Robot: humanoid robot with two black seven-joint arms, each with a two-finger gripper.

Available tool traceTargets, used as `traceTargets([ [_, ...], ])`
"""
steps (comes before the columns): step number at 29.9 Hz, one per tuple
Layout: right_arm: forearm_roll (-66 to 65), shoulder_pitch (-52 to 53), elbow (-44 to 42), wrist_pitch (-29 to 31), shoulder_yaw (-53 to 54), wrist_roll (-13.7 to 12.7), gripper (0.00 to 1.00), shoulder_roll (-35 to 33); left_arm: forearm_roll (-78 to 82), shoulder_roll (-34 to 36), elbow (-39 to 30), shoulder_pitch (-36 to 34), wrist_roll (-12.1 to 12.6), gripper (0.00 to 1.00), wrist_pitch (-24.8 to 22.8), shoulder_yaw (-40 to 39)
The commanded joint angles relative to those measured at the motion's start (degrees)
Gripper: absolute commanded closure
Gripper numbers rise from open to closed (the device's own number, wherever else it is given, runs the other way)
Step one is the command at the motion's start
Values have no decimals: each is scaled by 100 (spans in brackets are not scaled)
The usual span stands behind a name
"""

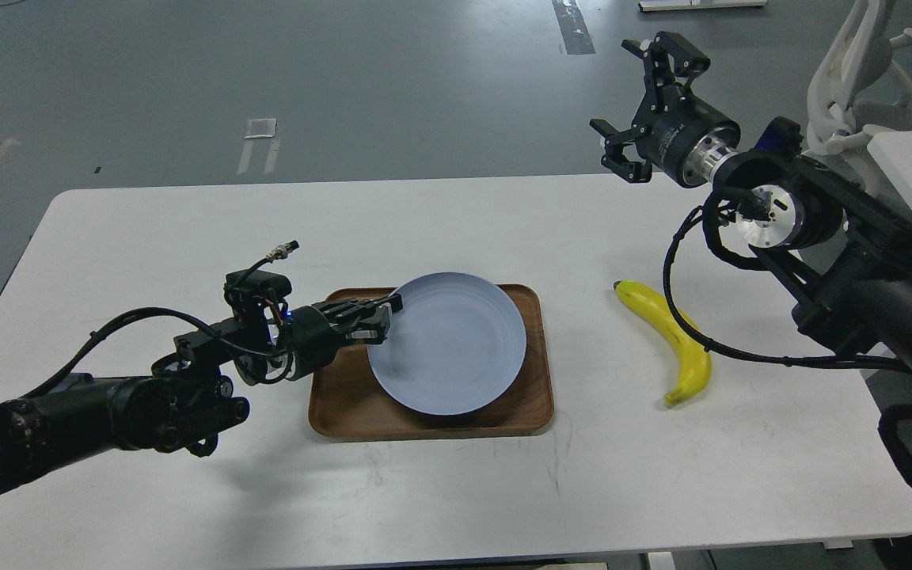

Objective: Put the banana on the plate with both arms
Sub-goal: 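Lift the plate with the left gripper and set it onto the wooden tray, then release the plate and raise the left gripper away from the tray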

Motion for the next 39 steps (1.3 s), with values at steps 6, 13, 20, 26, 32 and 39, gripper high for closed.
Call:
traceTargets([
  [6, -1, 0, 4, -3, 9, 0, 0, 1, 3, -1, 1, 29, 1, 99, 16, 35],
  [13, -1, 0, 4, -3, 9, 0, 0, 1, -14, 17, -78, -15, 1, 30, 16, 17],
  [20, -1, 18, 4, 6, -9, 0, 0, 1, -646, 87, -96, -94, 1, 2, -10, -843],
  [26, -35, 18, 39, 33, -44, 0, 0, -43, -2127, 113, -87, -428, 1, 2, -19, -1922],
  [32, -272, 53, 83, 85, -210, 0, 0, -218, -4369, 209, -87, -498, 93, 2, -1201, -3197],
  [39, -1815, 53, 855, 94, -1149, 192, 3, -999, -6008, 359, -61, -288, 1657, 2, -2575, -4403],
])
